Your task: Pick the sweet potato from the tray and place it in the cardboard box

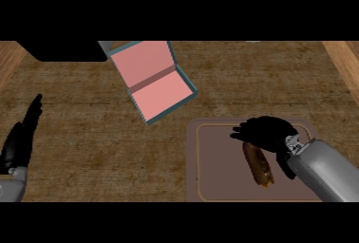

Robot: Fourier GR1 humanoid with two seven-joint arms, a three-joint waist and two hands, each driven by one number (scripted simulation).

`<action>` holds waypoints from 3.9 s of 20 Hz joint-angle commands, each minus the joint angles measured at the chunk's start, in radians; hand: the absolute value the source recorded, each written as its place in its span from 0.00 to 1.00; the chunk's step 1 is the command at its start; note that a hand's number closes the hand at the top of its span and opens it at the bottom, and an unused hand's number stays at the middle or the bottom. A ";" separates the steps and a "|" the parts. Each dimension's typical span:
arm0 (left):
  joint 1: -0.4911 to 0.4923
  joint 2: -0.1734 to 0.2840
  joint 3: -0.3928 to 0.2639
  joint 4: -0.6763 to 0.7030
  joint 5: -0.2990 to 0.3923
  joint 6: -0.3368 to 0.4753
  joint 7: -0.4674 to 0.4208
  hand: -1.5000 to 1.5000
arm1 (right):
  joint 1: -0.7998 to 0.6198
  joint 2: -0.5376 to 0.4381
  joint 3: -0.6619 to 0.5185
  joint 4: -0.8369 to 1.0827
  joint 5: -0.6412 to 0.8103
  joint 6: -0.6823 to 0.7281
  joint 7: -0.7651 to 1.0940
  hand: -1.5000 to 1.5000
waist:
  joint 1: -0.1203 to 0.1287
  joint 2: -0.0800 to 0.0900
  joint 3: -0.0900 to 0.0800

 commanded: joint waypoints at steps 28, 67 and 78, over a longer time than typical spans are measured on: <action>-0.005 -0.098 0.080 -0.006 -0.121 -0.052 -0.002 0.50 | 0.102 0.148 -0.010 0.125 0.316 -0.307 -0.046 1.00 | 0.008 0.003 0.001; -0.006 -0.079 0.126 -0.079 -0.126 -0.141 0.045 0.50 | -0.468 0.558 -0.397 0.128 -0.043 -0.829 0.780 1.00 | 0.028 0.003 0.000; -0.089 -0.121 0.106 0.022 -0.158 -0.120 -0.014 0.50 | -0.747 0.558 -0.438 0.718 -0.292 -1.151 0.639 1.00 | 0.072 0.025 -0.002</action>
